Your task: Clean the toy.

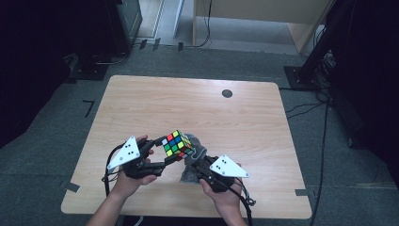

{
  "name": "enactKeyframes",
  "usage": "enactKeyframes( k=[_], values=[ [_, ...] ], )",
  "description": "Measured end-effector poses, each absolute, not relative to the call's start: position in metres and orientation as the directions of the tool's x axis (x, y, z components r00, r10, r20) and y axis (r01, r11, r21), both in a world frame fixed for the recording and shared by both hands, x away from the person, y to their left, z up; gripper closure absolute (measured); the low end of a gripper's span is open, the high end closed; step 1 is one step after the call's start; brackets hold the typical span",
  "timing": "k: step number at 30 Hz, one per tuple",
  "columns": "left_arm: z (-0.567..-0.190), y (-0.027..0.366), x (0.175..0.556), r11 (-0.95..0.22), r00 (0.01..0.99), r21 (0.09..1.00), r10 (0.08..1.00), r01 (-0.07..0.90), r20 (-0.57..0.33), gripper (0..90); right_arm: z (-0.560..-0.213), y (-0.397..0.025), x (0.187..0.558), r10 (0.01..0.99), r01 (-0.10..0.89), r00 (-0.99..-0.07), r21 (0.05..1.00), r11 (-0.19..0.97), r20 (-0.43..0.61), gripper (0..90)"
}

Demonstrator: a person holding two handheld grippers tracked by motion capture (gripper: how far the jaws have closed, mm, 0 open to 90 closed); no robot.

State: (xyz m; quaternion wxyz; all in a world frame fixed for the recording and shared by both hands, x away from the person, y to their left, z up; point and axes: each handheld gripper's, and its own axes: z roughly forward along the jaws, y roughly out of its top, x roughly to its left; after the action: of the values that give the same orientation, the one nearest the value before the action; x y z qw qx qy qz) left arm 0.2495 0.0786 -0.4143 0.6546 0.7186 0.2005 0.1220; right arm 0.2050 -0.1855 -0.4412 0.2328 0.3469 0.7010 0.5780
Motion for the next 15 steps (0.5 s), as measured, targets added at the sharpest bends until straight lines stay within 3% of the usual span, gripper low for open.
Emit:
enactKeyframes(
  k=[8, 12, 15],
  values=[
    [-0.415, 0.081, 0.25, -0.063, 0.883, 0.989, 0.46, 0.132, -0.089, 33.9, -0.451, -0.151, 0.196, 0.615, 0.187, -0.789, 0.951, 0.247, -0.004, 68.6],
    [-0.415, 0.083, 0.252, -0.058, 0.877, 0.989, 0.472, 0.137, -0.094, 33.9, -0.452, -0.163, 0.206, 0.673, 0.246, -0.739, 0.937, 0.248, 0.016, 68.0],
    [-0.415, 0.084, 0.253, -0.055, 0.871, 0.988, 0.481, 0.142, -0.098, 33.9, -0.455, -0.189, 0.219, 0.772, 0.325, -0.633, 0.925, 0.198, 0.057, 67.9]
  ],
)
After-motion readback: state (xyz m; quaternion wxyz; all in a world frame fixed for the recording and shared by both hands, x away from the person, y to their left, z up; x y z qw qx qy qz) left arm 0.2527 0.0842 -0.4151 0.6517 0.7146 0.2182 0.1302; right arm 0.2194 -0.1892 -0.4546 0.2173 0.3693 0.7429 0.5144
